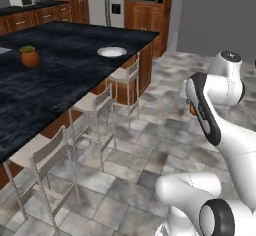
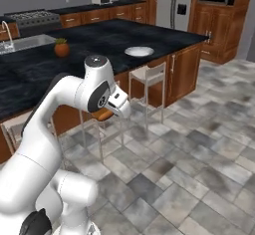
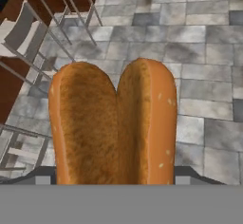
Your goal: Move the hot dog bun to the plate on the dining table and place the condiment next to that plate. Then navigate to the fridge and take the sausage and place it on the plate as well.
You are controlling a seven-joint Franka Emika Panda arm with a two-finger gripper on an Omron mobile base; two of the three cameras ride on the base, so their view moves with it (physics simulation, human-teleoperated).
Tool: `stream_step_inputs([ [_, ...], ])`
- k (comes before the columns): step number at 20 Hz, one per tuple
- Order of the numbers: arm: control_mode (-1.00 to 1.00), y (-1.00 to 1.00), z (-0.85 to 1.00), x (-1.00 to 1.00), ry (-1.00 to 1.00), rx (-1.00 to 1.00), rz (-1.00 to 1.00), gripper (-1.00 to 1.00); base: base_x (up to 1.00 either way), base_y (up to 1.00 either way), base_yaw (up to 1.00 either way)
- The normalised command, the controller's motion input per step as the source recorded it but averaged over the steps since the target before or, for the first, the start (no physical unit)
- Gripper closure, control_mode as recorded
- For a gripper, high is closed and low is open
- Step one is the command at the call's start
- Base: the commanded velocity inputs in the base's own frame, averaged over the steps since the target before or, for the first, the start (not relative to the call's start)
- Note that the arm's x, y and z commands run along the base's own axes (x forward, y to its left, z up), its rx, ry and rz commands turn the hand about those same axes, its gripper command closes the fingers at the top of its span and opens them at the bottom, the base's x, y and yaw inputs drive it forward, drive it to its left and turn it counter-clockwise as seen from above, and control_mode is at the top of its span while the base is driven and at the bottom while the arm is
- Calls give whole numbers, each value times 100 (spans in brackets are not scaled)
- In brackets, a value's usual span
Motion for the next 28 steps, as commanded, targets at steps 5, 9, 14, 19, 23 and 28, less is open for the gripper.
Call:
stream_step_inputs([
  [5,100,0,0,0,0,0,0,100,92,-85,38],
  [9,100,0,0,0,0,0,0,100,90,-87,37],
  [14,100,0,0,0,0,0,0,100,83,-90,38],
  [19,100,0,0,0,0,0,0,100,79,-92,39],
  [23,100,0,0,0,0,0,0,100,66,-89,43],
  [28,100,0,0,0,0,0,0,100,65,-85,44],
])
